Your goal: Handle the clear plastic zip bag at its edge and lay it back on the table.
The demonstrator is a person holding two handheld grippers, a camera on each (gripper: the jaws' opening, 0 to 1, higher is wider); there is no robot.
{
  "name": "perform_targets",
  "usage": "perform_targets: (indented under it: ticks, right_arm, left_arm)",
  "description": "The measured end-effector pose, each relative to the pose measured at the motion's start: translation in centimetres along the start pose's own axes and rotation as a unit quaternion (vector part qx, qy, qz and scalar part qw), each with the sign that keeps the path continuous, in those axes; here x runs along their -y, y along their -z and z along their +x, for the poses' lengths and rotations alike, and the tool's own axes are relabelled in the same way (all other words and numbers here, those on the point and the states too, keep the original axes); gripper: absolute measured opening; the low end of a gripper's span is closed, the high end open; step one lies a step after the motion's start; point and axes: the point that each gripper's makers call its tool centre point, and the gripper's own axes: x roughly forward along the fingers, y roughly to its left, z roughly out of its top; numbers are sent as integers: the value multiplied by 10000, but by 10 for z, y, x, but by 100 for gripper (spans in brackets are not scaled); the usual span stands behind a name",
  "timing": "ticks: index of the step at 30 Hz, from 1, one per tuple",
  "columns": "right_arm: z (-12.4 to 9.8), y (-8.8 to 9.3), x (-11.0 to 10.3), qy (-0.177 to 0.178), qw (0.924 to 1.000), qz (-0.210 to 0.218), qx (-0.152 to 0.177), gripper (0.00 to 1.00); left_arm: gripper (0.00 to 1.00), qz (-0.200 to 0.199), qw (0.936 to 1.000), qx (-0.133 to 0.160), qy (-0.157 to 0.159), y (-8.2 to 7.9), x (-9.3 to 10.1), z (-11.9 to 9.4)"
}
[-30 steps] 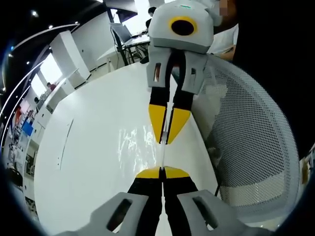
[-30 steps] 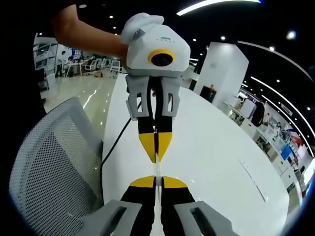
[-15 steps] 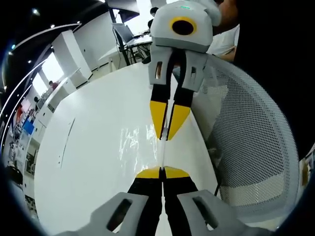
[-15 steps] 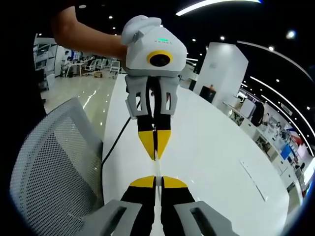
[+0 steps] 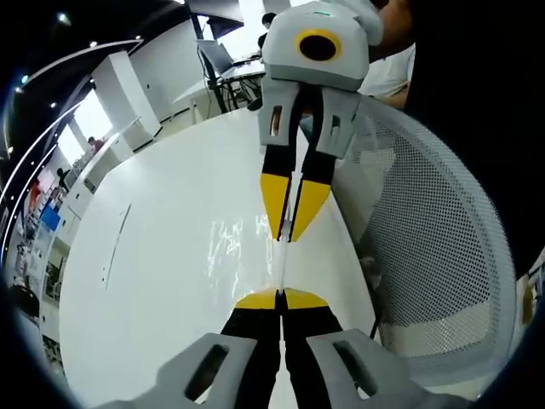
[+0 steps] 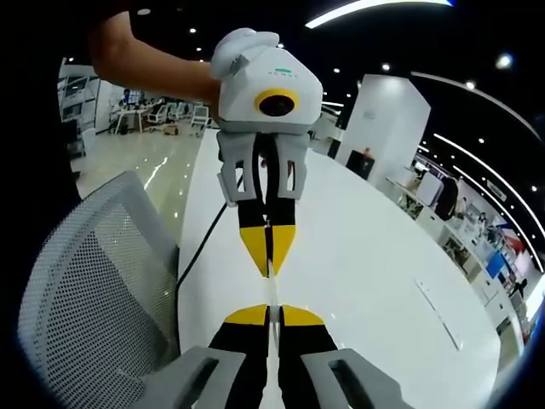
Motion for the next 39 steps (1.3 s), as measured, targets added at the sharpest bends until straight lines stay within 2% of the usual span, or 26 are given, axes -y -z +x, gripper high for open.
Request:
perform_targets:
  ticks: [39]
  right_arm:
    - [-1,-1,1,12,10000,72,47,0]
  left_arm:
    - [0,-96,9999,27,-46,4,-2,-5]
